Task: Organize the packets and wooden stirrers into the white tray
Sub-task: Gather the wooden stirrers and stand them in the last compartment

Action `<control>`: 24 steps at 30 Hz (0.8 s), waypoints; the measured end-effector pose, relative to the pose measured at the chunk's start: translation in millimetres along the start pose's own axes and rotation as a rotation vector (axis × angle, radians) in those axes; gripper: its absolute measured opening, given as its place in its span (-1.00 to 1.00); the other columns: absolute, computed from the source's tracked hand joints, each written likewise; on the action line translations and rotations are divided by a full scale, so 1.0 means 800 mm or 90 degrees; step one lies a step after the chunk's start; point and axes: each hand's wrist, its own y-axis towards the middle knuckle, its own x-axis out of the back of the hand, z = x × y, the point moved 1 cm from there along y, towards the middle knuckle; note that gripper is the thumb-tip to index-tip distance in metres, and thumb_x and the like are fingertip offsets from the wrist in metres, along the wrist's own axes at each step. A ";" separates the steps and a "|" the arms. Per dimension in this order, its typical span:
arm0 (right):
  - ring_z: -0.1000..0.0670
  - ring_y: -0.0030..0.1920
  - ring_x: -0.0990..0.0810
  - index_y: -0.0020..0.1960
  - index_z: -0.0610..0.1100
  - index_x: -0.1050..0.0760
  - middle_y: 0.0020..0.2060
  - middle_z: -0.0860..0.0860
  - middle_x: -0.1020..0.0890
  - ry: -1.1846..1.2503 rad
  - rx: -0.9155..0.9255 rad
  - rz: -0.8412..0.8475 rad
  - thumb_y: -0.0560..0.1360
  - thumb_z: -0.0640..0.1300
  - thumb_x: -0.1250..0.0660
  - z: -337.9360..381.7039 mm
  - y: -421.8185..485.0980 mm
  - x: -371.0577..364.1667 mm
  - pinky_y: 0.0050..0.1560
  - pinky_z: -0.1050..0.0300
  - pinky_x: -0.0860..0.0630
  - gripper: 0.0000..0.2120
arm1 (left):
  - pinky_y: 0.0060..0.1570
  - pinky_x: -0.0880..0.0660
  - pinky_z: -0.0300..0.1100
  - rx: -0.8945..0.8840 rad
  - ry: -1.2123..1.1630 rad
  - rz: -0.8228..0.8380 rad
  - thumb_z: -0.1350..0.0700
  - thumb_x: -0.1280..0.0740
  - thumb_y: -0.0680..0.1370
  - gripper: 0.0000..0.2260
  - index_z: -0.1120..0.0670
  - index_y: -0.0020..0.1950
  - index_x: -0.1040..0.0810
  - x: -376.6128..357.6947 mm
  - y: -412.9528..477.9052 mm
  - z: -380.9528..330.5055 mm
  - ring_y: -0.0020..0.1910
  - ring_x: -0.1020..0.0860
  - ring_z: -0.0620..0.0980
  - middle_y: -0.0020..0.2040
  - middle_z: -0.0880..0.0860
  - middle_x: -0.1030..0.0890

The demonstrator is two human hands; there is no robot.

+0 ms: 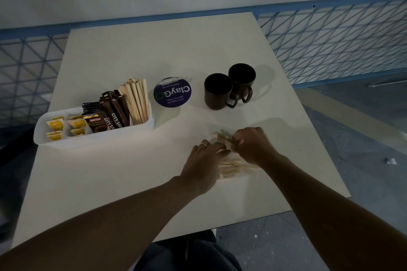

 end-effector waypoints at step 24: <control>-0.08 -0.16 -0.45 -0.16 -0.07 -0.63 -0.20 -0.02 -0.61 0.034 -0.046 0.020 0.41 -0.24 -0.32 -0.003 0.008 0.002 -0.14 0.13 -0.37 -0.85 | 0.05 -0.38 -0.13 0.141 0.074 0.093 0.17 -0.33 0.54 -0.90 0.02 -0.02 -0.63 0.018 0.007 0.032 0.03 -0.49 0.04 -0.06 0.01 -0.63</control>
